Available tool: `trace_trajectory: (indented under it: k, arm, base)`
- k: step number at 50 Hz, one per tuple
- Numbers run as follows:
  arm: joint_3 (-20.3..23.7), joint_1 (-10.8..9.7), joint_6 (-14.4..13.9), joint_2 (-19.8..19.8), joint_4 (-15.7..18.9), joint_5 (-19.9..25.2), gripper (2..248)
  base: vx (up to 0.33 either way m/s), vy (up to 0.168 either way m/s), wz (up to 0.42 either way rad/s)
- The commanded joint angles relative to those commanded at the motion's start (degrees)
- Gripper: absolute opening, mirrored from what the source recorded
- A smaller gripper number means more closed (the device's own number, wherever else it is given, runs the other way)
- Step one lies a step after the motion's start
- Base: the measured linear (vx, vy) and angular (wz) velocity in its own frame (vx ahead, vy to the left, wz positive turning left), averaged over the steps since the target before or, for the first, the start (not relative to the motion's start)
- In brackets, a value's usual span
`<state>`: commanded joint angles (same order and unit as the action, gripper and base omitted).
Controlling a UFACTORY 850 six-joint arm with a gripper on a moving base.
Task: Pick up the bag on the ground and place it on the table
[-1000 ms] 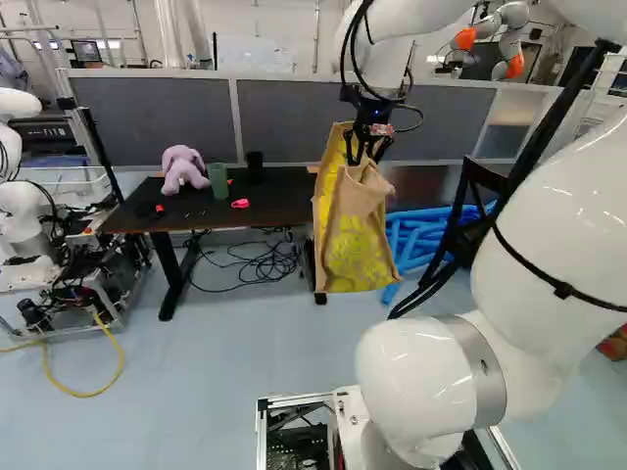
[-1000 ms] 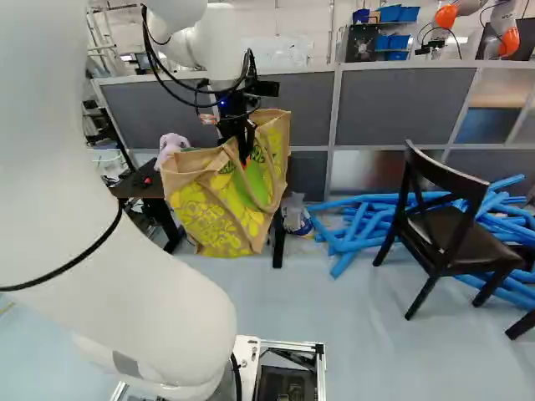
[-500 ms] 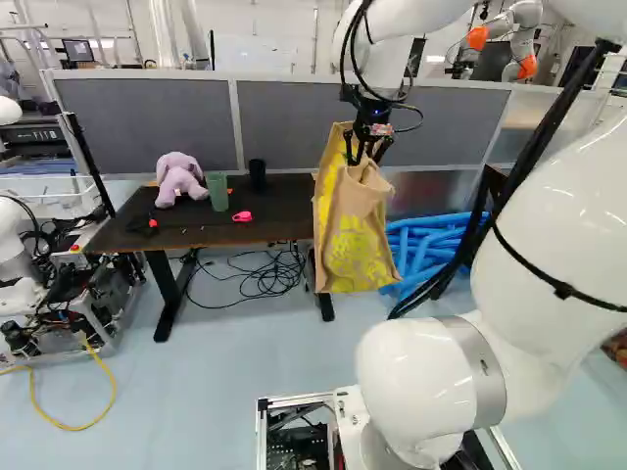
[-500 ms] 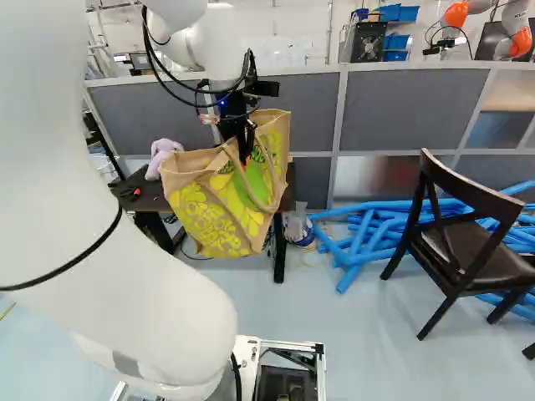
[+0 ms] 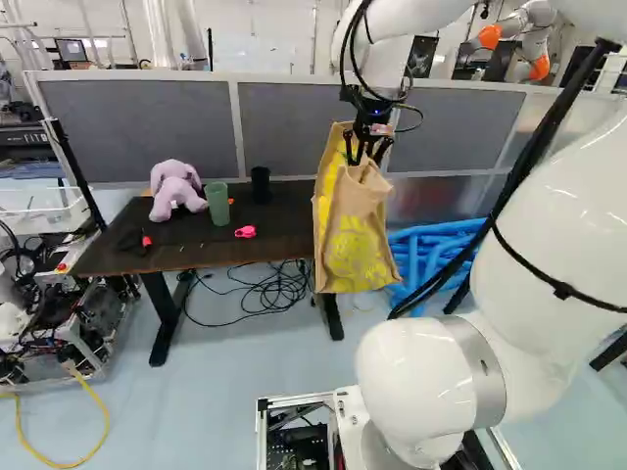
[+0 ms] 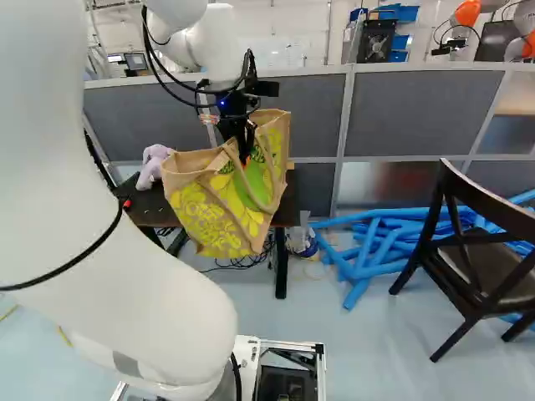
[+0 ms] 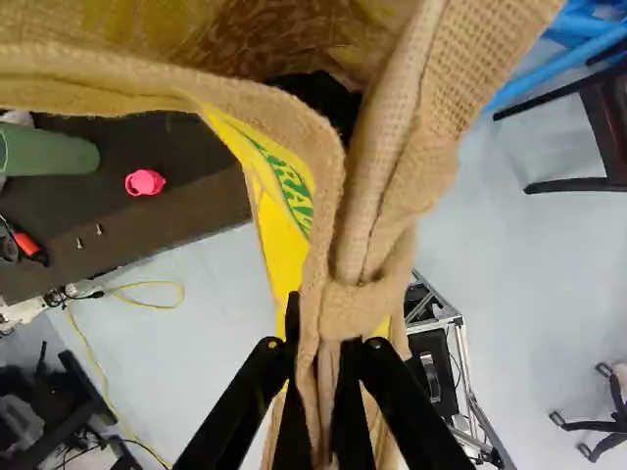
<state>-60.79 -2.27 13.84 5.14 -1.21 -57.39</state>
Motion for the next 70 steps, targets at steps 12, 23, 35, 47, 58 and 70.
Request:
trace_trajectory:
  k: [12, 23, 35, 47, 58, 70]
  arm:
    - [0.0, 0.0, 0.0, 0.0, 0.0, 0.0, 21]
    - [0.0, 0.0, 0.0, 0.0, 0.0, 0.0, 21]
    - [0.0, 0.0, 0.0, 0.0, 0.0, 0.0, 21]
    - [-1.8, 0.1, 0.0, -1.9, 0.0, 0.0, 21]
    - [-3.6, 0.1, 0.0, -3.7, 0.0, 0.0, 21]
    - [-6.2, 0.2, 0.0, -6.3, 0.0, 0.0, 21]
  base:
    - [0.168, 0.045, -0.006]
    - [0.114, 0.001, -0.002]
    - [0.111, 0.002, 0.0]
    - [0.03, 0.002, 0.001]
    - [-0.004, 0.0, 0.0]
    - [0.0, 0.0, 0.0]
